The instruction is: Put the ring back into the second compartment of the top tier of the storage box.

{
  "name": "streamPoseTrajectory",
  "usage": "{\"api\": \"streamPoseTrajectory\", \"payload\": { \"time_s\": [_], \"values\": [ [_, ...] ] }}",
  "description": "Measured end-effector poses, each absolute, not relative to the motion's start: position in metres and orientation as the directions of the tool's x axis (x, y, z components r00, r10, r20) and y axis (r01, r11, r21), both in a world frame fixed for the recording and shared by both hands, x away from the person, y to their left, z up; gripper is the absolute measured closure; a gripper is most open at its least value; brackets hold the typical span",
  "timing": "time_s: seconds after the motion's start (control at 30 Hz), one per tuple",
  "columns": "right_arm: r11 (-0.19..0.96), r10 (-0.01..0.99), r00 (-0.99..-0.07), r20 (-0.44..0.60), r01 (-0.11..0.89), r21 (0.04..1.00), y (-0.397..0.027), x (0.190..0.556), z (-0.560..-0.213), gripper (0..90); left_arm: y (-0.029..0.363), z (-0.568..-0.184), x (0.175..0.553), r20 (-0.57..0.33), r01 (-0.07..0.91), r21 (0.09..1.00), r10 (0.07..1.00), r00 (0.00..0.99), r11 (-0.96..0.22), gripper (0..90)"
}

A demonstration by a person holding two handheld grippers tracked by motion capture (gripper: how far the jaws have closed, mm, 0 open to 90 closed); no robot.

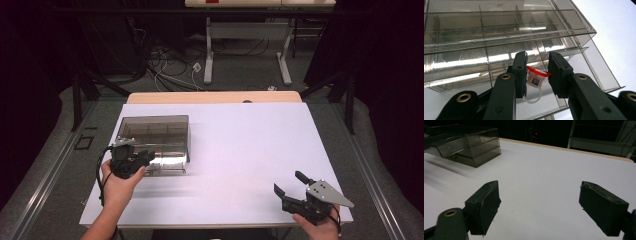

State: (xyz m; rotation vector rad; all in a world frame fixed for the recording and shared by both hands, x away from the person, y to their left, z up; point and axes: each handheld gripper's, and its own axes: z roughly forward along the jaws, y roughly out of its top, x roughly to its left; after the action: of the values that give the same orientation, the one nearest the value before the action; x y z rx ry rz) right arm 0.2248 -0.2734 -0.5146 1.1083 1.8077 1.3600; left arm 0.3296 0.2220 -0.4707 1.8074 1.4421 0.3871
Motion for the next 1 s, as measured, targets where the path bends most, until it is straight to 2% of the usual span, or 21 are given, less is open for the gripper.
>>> {"api": "streamPoseTrajectory", "payload": {
  "time_s": [0.2,1.0],
  "values": [
    [0.119,0.89,-0.455,0.012,0.259,0.959,-0.2737,0.2254,-0.5147,16.3,0.2222,-0.4699,0.3295,-0.232,0.686,0.726,0.921,0.313,-0.05,67.3],
    [0.121,0.872,-0.49,0.017,0.25,0.961,-0.2685,0.2323,-0.5137,15.6,0.2238,-0.4629,0.3242,-0.221,0.62,0.783,0.91,0.352,-0.05,48.0]
  ]
}}
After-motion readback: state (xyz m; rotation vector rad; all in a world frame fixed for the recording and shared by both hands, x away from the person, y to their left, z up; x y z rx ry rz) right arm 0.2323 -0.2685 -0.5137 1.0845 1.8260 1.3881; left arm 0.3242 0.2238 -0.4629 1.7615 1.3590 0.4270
